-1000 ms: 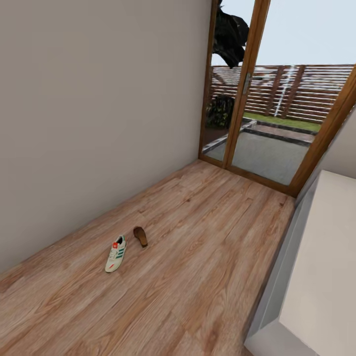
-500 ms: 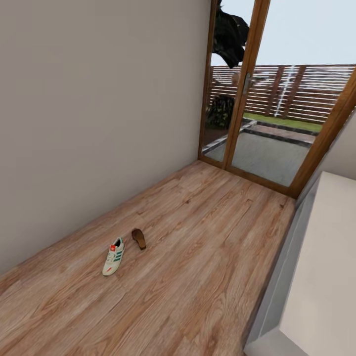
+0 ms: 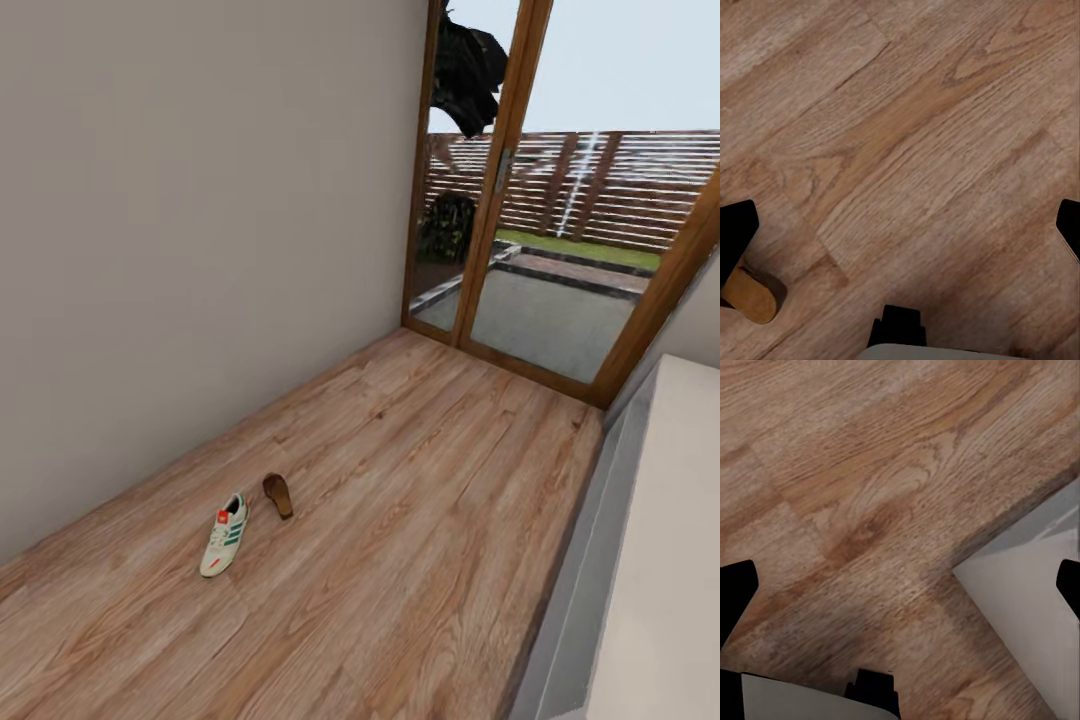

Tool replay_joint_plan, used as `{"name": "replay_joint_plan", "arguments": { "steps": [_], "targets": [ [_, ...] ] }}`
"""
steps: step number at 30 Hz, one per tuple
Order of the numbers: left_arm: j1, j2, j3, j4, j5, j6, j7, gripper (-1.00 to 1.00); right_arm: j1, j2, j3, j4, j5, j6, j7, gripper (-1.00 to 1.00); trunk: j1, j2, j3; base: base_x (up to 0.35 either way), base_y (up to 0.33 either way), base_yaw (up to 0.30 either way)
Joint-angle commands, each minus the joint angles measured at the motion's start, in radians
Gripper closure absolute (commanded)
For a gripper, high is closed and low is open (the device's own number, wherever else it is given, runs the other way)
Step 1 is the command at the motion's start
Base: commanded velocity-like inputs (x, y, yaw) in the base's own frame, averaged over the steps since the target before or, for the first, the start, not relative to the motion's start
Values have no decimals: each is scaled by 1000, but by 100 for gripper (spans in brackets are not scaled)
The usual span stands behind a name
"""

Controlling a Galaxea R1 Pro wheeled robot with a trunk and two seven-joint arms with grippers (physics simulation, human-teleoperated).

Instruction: Pick up the two gym shoes and the two sandals from the corridor floor and place them onto the hallstand (shoe rack) in the corridor, making sure they are on the rack and not on the floor. Arrange them so the two gym shoes are next to each other and the two sandals are next to each other.

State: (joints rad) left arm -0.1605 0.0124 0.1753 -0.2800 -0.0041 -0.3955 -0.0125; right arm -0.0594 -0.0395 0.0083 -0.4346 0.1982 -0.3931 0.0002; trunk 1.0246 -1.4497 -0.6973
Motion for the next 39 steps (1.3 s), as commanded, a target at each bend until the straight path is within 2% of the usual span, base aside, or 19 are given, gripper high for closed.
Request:
{"name": "replay_joint_plan", "arguments": {
  "steps": [1, 11, 28, 39],
  "targets": [
    [-1, 0, 3, 1, -1, -3, -1, -100, 0, 0, 1, 0, 3, -3, 0, -100, 0, 0, -1, 285, 0, 0],
    [-1, 0, 3, 1, -1, -3, -1, -100, 0, 0, 0, 1, 3, -3, -2, -100, 0, 0, -1, 262, 0, 0],
    [-1, 0, 3, 1, -1, -3, -1, -100, 0, -1, 0, 1, 3, -3, -2, -100, 0, 0, -1, 44, 0, 0],
    [-1, 0, 3, 1, -1, -3, -1, -100, 0, -2, 0, 1, 3, -3, -2, -100, 0, 0, -1, 226, 44, 0]
  ]
}}
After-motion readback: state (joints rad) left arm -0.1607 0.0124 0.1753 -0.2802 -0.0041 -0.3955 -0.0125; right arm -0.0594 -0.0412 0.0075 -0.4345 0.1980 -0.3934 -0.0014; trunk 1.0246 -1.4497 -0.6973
